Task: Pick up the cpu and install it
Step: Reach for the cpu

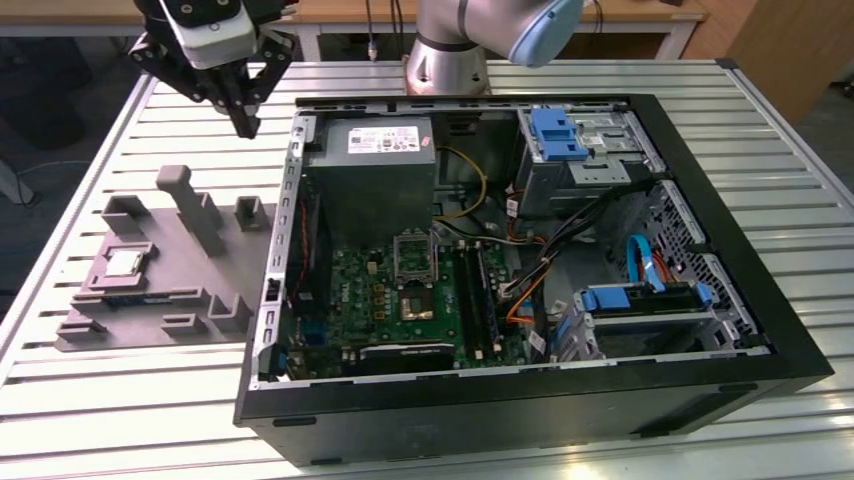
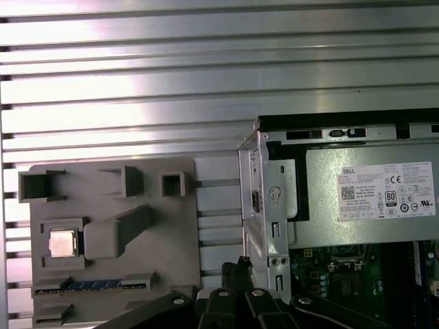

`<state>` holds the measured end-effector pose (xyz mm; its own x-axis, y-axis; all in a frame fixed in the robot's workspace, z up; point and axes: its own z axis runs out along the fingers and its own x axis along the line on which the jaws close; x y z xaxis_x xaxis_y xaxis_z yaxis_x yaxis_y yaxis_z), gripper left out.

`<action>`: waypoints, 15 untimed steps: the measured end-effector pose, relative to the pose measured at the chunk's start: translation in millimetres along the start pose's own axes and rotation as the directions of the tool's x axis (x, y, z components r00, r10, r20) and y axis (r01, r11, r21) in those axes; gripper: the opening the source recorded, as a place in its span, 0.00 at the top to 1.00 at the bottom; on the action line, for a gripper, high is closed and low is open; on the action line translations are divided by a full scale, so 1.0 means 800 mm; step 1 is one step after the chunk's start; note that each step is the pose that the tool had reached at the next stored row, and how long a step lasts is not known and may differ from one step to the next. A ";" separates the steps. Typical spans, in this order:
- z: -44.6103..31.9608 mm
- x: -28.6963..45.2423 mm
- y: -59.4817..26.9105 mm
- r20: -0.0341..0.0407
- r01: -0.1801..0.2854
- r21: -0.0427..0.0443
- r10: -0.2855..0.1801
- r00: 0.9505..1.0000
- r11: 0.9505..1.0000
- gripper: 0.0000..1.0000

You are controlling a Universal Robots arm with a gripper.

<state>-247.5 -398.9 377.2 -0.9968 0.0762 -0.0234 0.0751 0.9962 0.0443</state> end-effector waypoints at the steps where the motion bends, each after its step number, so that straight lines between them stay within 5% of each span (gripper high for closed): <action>1: 0.0000 0.0002 0.000 0.000 0.000 0.000 0.000 1.000 1.000 0.89; 15: 0.0004 0.0037 0.000 0.000 0.000 0.000 0.000 1.000 1.000 0.89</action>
<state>-250.4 -398.9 376.8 -0.9968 0.0762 -0.0232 0.0751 0.9962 0.0443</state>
